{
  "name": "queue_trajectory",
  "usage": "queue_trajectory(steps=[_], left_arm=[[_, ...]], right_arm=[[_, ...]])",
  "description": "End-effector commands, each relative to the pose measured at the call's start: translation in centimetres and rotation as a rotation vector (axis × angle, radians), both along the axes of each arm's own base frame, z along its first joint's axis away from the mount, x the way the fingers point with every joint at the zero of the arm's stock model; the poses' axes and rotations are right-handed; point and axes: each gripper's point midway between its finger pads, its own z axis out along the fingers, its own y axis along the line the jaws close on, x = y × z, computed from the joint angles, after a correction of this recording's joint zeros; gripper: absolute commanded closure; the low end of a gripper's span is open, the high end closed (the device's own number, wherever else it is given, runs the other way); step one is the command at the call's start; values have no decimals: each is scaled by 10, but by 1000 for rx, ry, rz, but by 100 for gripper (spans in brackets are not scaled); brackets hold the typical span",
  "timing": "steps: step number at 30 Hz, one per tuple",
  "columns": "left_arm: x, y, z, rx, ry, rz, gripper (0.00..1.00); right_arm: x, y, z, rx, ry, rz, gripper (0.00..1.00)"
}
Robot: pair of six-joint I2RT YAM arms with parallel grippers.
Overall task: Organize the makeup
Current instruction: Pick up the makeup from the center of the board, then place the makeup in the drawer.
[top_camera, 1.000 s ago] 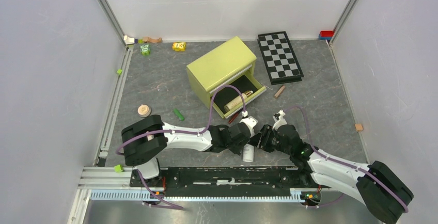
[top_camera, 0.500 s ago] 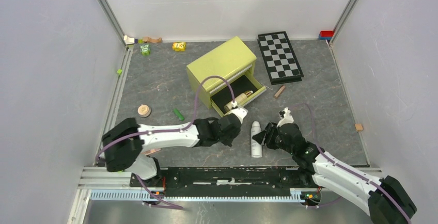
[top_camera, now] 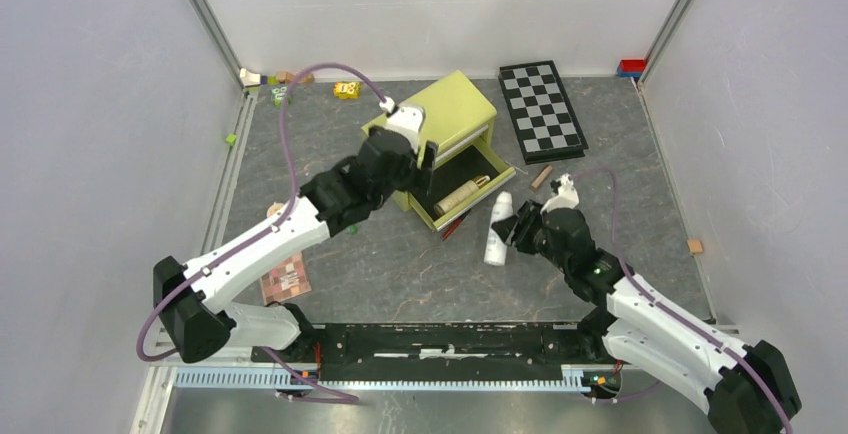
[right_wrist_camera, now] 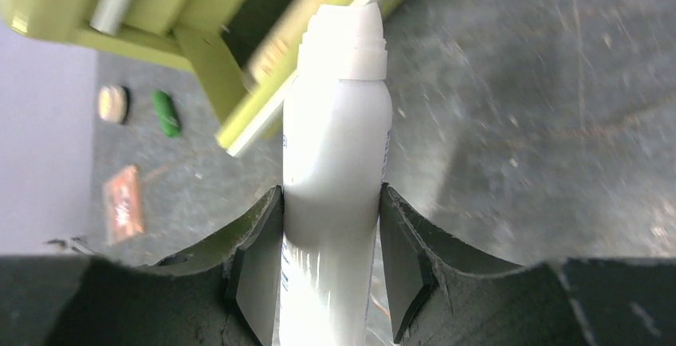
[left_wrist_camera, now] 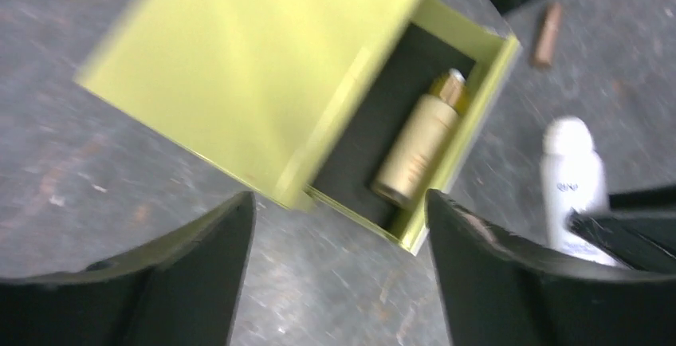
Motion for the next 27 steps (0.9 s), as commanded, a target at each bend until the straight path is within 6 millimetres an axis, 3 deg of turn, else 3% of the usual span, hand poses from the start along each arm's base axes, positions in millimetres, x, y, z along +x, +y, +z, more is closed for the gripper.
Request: queue_trajectory(steps=[1,5,10,13,19,27], left_arm=[[32,32,71,20,-172,145,3],[52,46,112,-8,-313,243,0],[70,49,143,-43,-429,297,0],[81,53,139,24,-443,334,0],[87,63,111,100,-474,368,0],[82,76,108,110,-505,398,0]], right_arm=[[41,20,83,165,-189,-60,72],[60,28,94,296,-182,-142,71],[85,46,107,445,-162,-194,72],[100,55,110,501,-138,-227,72],[124,67,116,579,-116,-285,71],[146,74,94,538,-33,-385,69]])
